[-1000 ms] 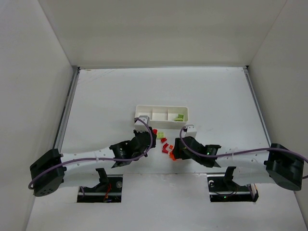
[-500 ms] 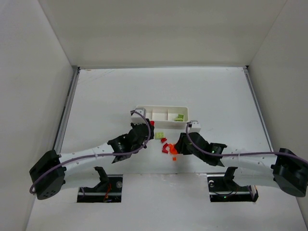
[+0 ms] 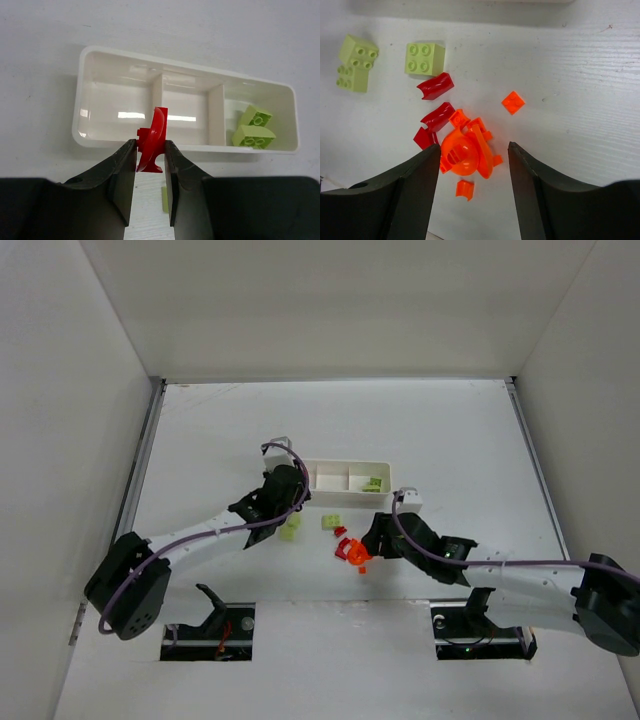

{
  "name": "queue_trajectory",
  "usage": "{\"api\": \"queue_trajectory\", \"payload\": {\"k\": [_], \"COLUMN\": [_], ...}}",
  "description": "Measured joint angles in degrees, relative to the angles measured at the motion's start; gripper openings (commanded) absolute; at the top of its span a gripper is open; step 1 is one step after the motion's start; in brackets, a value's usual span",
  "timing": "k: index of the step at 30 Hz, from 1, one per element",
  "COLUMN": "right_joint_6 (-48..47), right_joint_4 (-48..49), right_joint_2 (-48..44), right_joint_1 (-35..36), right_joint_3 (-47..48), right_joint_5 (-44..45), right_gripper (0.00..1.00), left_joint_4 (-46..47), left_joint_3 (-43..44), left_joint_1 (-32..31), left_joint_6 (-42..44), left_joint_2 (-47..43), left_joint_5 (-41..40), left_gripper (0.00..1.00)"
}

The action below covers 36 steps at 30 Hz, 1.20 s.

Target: Sort the legos into containers by color

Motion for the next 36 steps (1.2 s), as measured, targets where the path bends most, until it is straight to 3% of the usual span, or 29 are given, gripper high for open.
{"api": "queue_trajectory", "payload": {"k": [11,17,20,25,29,36], "right_joint_6": [0.4,0.6,0.8,0.8,0.6,0.4], "right_joint_4": [-0.1,-0.1,-0.1,0.2,0.6,-2.0], "right_joint_2": [4.0,4.1,4.4,5.5,6.0,1.9], "right_joint_1": [0.0,0.0,0.0,0.0,0.0,0.0], "right_joint_3": [-0.1,-0.5,-0.7,-0.7,-0.7,-0.6], "right_joint_5": [0.9,0.9,0.9,0.5,0.2,1.7], "right_gripper": [0.49,0.41,0.38,0.29,0.15,0.14], "left_joint_4": [2.5,3.6,3.6,3.7,4.0,4.7], "left_joint_3": [5.2,9.6,9.8,9.7,7.8,-2.1], "left_joint_1": [6.5,7.5,7.5,7.5,7.4,6.4], "left_joint_6": [1.7,2.9,3.1,3.2,3.4,3.3], "left_joint_2": [9.9,15.7,16.1,15.0,10.8,-0.5], "left_joint_5": [5.1,6.4,6.2,5.7,5.4,4.4], "left_gripper": [0.27,0.47,0.51,0.52,0.52,0.50]}}
